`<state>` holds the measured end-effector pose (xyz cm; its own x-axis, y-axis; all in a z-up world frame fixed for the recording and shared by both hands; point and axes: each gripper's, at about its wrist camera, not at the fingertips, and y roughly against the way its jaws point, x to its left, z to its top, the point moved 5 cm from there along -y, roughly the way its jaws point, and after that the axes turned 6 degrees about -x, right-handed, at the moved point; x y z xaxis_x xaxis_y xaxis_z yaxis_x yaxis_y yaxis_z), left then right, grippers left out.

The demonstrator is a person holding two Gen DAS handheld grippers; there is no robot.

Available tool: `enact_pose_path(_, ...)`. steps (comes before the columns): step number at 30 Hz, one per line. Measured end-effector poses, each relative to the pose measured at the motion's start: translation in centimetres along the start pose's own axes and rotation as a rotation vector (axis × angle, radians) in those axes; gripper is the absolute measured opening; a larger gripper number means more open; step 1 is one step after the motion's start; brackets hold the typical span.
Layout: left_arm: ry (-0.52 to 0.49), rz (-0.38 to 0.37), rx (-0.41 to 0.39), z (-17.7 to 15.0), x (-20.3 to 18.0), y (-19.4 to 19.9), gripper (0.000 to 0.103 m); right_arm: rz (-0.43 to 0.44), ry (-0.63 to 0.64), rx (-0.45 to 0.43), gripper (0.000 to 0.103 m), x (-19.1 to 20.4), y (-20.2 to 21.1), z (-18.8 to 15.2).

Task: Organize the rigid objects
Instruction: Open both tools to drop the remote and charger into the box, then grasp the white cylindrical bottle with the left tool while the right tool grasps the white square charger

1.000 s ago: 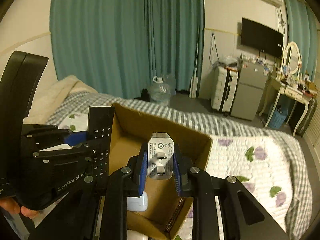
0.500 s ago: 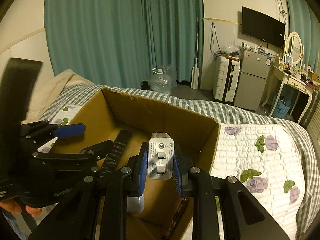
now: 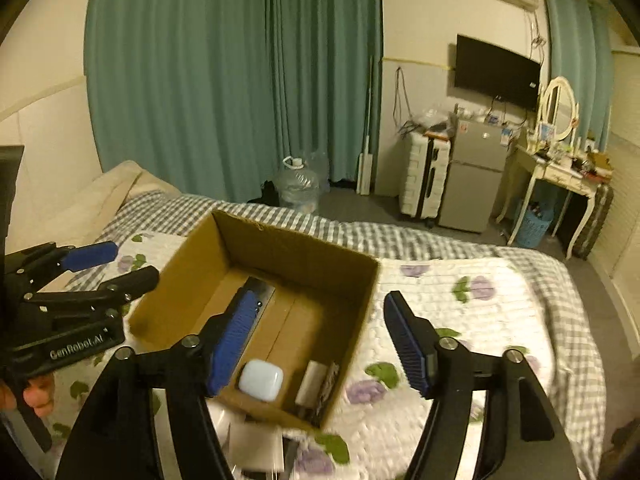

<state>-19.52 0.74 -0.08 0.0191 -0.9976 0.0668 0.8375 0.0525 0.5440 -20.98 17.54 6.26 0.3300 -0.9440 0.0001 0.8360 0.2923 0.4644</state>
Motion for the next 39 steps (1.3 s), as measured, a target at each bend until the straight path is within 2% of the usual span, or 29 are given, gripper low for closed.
enact_pose_path(5, 0.012, 0.001, -0.027, -2.3, 0.8, 3.6, 0.067, -0.024, 0.025, -0.016, 0.072, 0.9, 4.9, -0.3)
enact_pose_path(10, 0.046, -0.027, -0.002, -5.8, 0.4, 3.7, 0.068, -0.035, 0.038, 0.008, 0.072, 1.8, 6.7, -2.9)
enact_pose_path(16, 0.020, -0.043, 0.102, -10.6, -1.3, 0.2, 0.068, -0.002, 0.054, 0.098, 0.072, 2.9, 4.2, -8.1)
enact_pose_path(20, 0.019, -0.087, 0.149, -13.0, -2.3, -1.3, 0.068, -0.003, 0.072, 0.175, 0.072, 3.4, 1.5, -11.1)
enact_pose_path(24, -0.007, -0.135, 0.187, -14.5, -3.7, -2.6, 0.068, -0.003, 0.032, 0.220, 0.072, 2.2, 0.1, -13.0)
enact_pose_path(28, -0.019, -0.166, 0.231, -15.4, -4.8, -3.8, 0.067, -0.008, -0.024, 0.237, 0.072, 0.8, -0.8, -13.2)
enact_pose_path(36, -0.041, -0.166, 0.262, -15.8, -5.9, -5.5, 0.068, -0.018, -0.063, 0.236, 0.072, -0.3, -1.7, -12.9)
enact_pose_path(39, -0.066, -0.168, 0.259, -15.8, -6.5, -6.1, 0.063, -0.013, -0.060, 0.245, 0.072, -0.2, -2.0, -13.1)
